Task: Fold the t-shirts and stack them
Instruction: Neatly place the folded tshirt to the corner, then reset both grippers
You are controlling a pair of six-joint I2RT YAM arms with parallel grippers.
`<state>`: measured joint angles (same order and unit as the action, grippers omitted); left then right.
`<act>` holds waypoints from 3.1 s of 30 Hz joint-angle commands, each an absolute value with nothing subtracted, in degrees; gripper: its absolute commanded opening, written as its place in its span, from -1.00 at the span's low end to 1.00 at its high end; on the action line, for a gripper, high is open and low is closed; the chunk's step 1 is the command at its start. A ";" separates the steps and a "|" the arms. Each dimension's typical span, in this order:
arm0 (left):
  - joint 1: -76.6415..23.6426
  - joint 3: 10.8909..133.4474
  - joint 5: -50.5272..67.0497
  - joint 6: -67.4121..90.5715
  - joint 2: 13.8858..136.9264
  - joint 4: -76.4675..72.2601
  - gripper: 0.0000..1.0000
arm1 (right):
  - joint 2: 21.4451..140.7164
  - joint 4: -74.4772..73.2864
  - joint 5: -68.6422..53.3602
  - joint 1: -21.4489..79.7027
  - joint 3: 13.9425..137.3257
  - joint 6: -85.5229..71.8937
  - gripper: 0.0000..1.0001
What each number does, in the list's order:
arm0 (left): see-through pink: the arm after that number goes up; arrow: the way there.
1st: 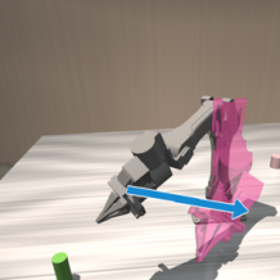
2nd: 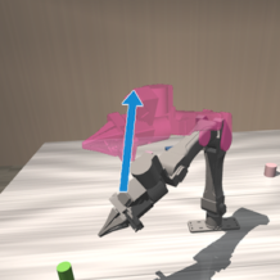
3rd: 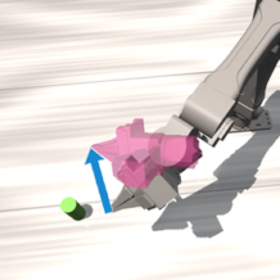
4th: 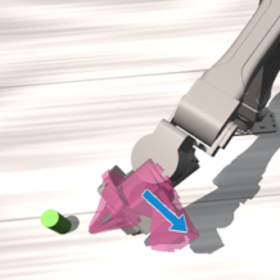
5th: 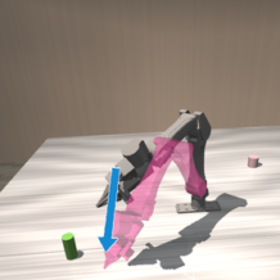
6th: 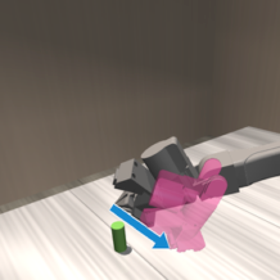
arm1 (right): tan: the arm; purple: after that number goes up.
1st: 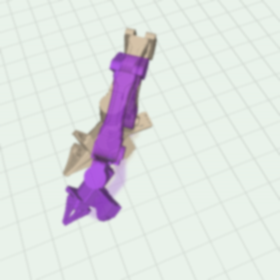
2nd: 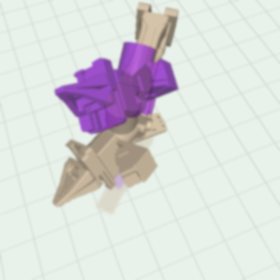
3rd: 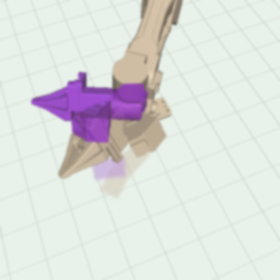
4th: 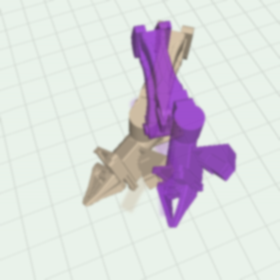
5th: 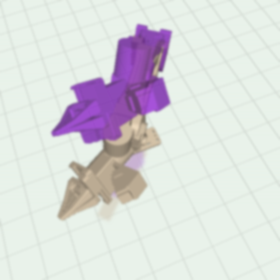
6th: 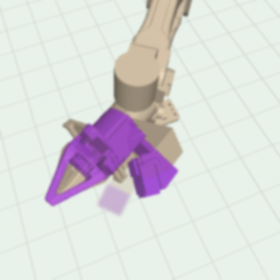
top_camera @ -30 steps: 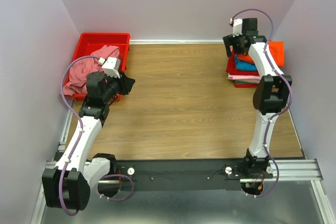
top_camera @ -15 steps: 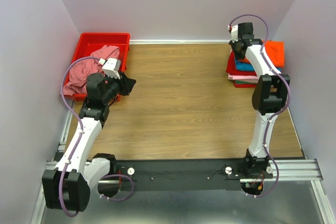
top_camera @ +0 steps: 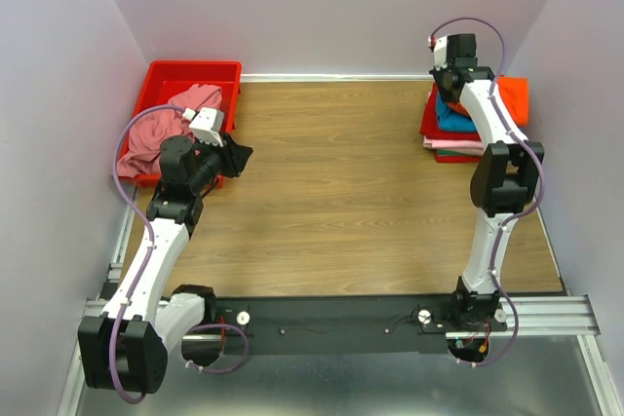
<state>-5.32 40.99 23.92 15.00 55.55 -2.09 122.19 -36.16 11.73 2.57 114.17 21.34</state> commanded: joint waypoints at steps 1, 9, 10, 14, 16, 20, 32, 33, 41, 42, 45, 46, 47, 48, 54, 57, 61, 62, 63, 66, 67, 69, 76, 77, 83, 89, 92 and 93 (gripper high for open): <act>-4.92 40.34 25.49 15.03 54.58 -2.81 -0.36 | 116.90 -36.65 10.99 2.29 115.58 21.62 -0.83; -5.01 40.34 25.66 15.03 54.40 -2.81 -0.36 | 112.07 -36.65 8.53 2.29 112.42 23.90 -0.85; -5.01 40.34 25.75 14.94 54.32 -2.81 -0.36 | 111.63 -36.56 8.26 2.29 111.80 24.08 -0.85; -5.01 40.17 25.75 14.94 54.32 -2.81 -0.36 | 110.13 -36.65 7.47 2.29 108.73 24.61 -0.85; -5.01 40.08 25.93 15.03 54.32 -2.90 -0.36 | 109.95 -36.65 6.77 2.29 108.02 24.61 -0.84; -5.01 39.90 26.02 14.94 53.97 -2.90 -0.36 | 108.90 -36.74 4.40 2.29 104.86 25.05 -0.84; -5.01 40.17 26.37 15.03 54.58 -2.81 -0.36 | 102.57 -38.67 -7.12 1.67 100.36 25.93 0.20; -5.01 40.17 26.37 14.94 54.67 -2.73 -0.36 | 102.92 -38.67 -7.55 1.41 101.42 25.14 0.28; -5.01 40.78 26.19 14.50 54.58 -1.93 -0.36 | 108.54 -38.50 -9.59 -1.14 107.67 16.70 -0.12; -5.01 40.78 26.19 14.50 54.49 -1.93 -0.36 | 109.50 -38.41 -7.40 -1.23 106.97 17.13 -0.49; -4.92 40.69 26.28 14.59 54.58 -1.93 -0.36 | 110.13 -38.14 -6.15 -1.23 103.82 18.80 -0.80; -5.01 40.69 26.37 14.59 54.67 -1.93 -0.36 | 110.04 -38.06 -6.67 -1.23 102.41 19.68 -0.84; -5.01 40.61 26.37 14.68 54.67 -1.93 -0.36 | 109.78 -38.06 -6.94 -1.23 101.09 20.21 -0.86; -5.01 40.61 26.45 14.59 54.67 -1.93 -0.36 | 109.43 -38.06 -7.55 -1.14 99.86 20.74 -0.91; -5.01 40.17 26.80 14.68 54.58 -2.02 -0.36 | 106.35 -37.09 -10.28 -1.14 90.01 22.94 -0.95; -4.92 40.17 26.98 14.77 54.76 -2.02 -0.36 | 105.30 -36.83 -10.28 -1.14 89.65 23.03 -0.94; -5.01 40.87 27.16 14.68 54.49 -1.58 -0.36 | 103.37 -37.00 -13.61 -1.14 92.89 22.85 -0.87; -5.01 41.13 27.16 14.68 54.41 -1.15 -0.36 | 101.97 -37.18 -14.49 -1.06 93.68 22.94 -0.78; -5.01 41.92 27.07 14.59 54.32 -0.79 -0.36 | 100.91 -37.26 -15.89 -1.05 95.34 22.85 -0.58; -4.92 44.20 26.55 14.24 53.88 0.17 -0.36 | 96.87 -37.18 -17.05 -1.05 96.76 23.11 -0.20; -5.01 44.99 26.19 14.06 53.70 1.65 -0.36 | 95.81 -37.09 -16.96 -1.05 96.77 23.12 -0.12; -5.01 47.18 24.62 13.62 52.92 3.33 -0.36 | 92.40 -36.83 -16.18 -1.05 96.16 22.50 0.03; -4.92 53.96 20.13 13.71 53.35 7.03 0.09 | 79.31 -27.35 -11.43 -1.93 82.55 15.83 0.88; -4.75 54.92 19.69 13.71 53.61 7.29 0.19 | 77.19 -23.68 -11.08 -2.28 80.27 14.69 0.98; -3.61 58.97 11.79 12.05 53.44 10.19 0.87 | 64.97 -10.49 -5.73 -4.57 64.44 2.39 0.99; -3.25 58.36 3.78 9.93 49.84 11.78 0.89 | 61.00 -8.18 11.50 -4.57 56.96 -8.88 0.99; -3.25 57.13 4.39 9.93 48.43 11.34 0.89 | 59.42 -7.47 16.25 -4.66 55.37 -8.26 0.99; -3.25 57.04 4.74 9.84 48.25 11.25 0.89 | 59.07 -7.30 17.04 -4.57 55.20 -8.26 0.99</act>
